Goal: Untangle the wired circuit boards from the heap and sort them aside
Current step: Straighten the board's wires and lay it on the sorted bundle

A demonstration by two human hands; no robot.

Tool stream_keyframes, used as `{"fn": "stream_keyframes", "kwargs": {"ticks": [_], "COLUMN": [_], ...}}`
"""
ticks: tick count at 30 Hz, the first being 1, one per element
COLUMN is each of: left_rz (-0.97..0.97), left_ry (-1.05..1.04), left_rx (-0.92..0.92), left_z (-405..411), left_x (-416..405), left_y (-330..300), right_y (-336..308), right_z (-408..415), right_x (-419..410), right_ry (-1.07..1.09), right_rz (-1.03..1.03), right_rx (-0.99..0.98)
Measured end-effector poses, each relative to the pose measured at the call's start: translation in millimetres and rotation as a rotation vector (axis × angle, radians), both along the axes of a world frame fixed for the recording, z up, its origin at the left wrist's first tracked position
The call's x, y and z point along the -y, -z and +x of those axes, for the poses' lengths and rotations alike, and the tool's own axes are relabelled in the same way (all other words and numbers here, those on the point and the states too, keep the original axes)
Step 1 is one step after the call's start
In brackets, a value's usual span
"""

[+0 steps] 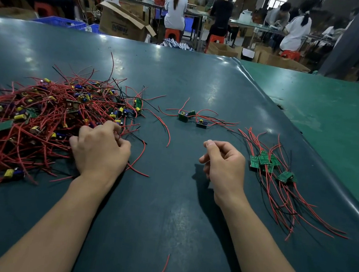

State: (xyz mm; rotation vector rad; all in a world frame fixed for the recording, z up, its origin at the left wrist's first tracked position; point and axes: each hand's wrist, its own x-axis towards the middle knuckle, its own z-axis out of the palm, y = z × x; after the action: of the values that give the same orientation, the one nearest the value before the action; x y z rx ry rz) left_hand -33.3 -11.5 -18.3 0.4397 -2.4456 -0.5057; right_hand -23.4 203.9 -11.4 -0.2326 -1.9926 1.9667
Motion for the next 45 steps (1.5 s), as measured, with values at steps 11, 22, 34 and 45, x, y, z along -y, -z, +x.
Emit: {"fn": "stream_keyframes", "kwargs": {"ticks": [11, 22, 34, 45], "left_rz": [-0.095, -0.093, 0.038, 0.051], "left_ry": [-0.130, -0.193, -0.126, 0.033], "left_rx": [0.258, 0.385, 0.197, 0.157], "left_z": [-11, -16, -21, -18], "left_x": [16, 17, 42, 36], "left_y": [4, 8, 6, 3], "right_y": [3, 5, 5, 5], "right_z": [1, -1, 1, -2], "right_x": [-1, 0, -1, 2], "right_ry": [-0.021, -0.021, -0.033, -0.031], "right_rz": [0.055, 0.100, 0.093, 0.129], "right_rx": [-0.007, -0.015, -0.014, -0.022]}}
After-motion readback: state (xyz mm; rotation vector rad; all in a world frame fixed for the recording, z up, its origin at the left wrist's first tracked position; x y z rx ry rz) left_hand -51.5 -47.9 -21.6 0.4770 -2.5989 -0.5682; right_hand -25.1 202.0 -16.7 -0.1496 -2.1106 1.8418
